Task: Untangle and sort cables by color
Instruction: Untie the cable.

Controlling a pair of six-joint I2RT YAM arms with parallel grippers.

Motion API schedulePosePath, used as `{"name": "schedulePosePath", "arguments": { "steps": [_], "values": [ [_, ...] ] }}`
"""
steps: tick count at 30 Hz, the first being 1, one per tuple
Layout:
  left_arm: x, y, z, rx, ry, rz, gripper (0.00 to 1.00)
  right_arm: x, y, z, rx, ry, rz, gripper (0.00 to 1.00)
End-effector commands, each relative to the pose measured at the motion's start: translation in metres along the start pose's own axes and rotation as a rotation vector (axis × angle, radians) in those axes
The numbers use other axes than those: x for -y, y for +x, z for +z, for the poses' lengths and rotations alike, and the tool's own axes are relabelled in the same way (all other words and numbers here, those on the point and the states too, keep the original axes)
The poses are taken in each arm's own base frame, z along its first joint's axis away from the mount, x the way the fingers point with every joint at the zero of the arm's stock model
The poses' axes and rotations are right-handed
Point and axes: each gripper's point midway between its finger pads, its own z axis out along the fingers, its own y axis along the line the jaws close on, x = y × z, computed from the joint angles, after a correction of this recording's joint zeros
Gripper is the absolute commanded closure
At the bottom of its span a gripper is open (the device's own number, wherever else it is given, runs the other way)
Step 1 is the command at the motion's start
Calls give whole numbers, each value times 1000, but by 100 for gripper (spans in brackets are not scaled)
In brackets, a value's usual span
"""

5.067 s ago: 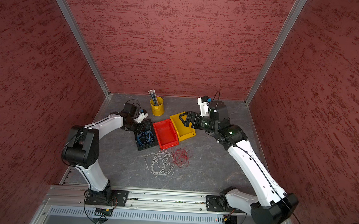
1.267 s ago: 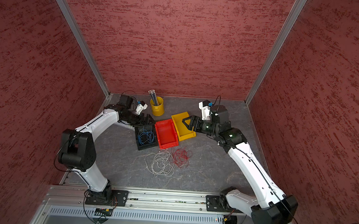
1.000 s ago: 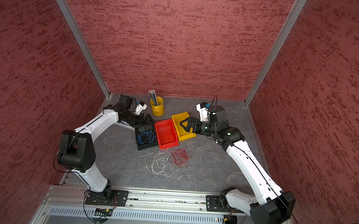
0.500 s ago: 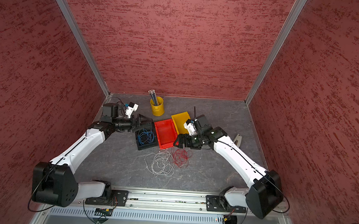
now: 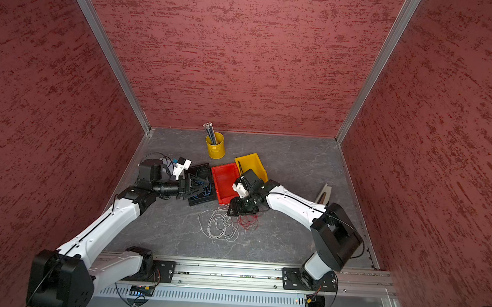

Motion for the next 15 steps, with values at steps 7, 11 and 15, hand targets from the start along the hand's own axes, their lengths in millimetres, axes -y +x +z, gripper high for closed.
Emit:
{"name": "schedulePosePath", "arguments": {
  "steps": [7, 11, 15],
  "values": [
    [15, -1, -6, 5, 22, 61, 0, -5, -46, 19, 116, 8, -193, 45],
    [14, 1, -8, -5, 22, 52, 0, -4, -54, 24, 154, 9, -220, 47],
    [11, 0, -12, 0, 16, 35, 0, -2, -57, 30, 150, 14, -238, 47]
  ]
}}
